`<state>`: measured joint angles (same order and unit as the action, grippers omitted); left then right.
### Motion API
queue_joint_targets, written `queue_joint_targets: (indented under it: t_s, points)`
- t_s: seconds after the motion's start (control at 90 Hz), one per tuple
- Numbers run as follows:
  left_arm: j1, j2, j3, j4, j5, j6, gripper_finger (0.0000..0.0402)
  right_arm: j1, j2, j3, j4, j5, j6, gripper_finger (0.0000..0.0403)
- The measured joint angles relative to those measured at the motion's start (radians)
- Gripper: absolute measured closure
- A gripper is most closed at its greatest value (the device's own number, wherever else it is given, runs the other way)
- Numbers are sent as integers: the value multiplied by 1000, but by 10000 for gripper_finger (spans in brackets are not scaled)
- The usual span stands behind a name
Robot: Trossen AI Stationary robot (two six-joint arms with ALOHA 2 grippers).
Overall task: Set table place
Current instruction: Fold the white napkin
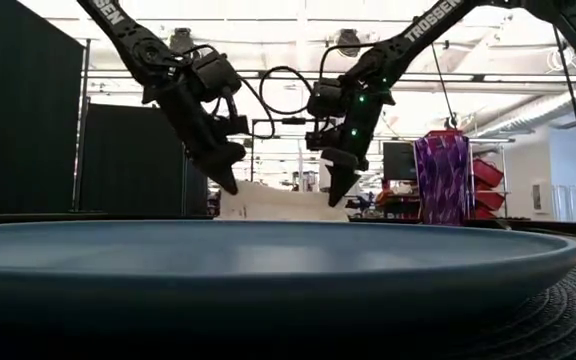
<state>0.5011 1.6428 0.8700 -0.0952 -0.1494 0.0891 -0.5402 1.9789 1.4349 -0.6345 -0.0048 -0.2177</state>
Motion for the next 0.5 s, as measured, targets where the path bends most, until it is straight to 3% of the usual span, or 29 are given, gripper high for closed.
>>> queue_joint_targets:
  t_s: [0.256,0.5]
  points:
    - [4,54,1,-4,14,-38,402,0,0,0,24,10,55,383]
    - [3,100,1,-45,88,-85,373,4,0,0,30,10,58,309]
